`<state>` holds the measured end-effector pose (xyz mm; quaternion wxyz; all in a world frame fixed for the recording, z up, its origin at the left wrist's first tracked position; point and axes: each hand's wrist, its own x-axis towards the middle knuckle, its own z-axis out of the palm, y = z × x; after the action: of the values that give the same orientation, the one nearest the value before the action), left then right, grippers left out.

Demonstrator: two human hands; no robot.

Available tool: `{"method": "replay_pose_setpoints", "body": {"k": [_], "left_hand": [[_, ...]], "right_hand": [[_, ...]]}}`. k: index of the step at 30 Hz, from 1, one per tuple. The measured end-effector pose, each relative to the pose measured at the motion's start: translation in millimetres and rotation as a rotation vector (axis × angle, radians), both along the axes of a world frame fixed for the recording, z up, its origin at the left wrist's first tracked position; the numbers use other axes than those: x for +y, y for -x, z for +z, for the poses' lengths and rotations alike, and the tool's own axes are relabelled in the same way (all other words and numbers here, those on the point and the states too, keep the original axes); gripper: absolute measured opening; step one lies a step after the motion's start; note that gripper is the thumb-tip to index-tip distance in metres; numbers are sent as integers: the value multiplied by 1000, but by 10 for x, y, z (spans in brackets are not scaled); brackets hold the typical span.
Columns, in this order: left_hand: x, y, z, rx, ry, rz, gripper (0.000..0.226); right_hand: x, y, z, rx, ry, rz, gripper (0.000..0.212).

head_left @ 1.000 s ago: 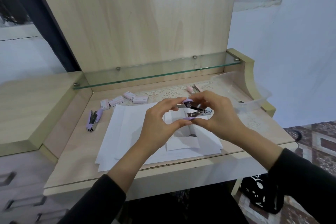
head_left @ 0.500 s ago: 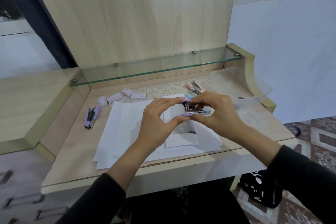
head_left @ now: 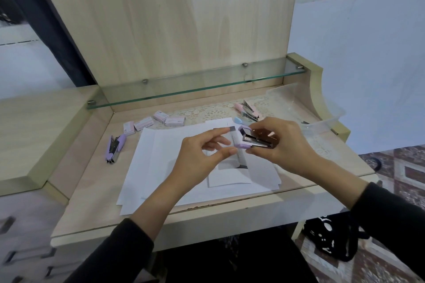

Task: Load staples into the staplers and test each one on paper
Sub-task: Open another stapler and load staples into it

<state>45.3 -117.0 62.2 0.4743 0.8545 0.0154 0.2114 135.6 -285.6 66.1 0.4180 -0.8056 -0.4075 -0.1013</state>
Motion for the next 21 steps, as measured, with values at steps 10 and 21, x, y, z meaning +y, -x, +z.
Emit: {"method": "replay_pose_setpoints", "body": {"k": [10,21], "left_hand": [[-89,-141,-47,68,81,57,19],[-96,-143,-131,-14,85,98,25]], "right_hand": [[28,-64,-57,176,-4,21,33],[-16,-182,12,864,116,358,33]]}}
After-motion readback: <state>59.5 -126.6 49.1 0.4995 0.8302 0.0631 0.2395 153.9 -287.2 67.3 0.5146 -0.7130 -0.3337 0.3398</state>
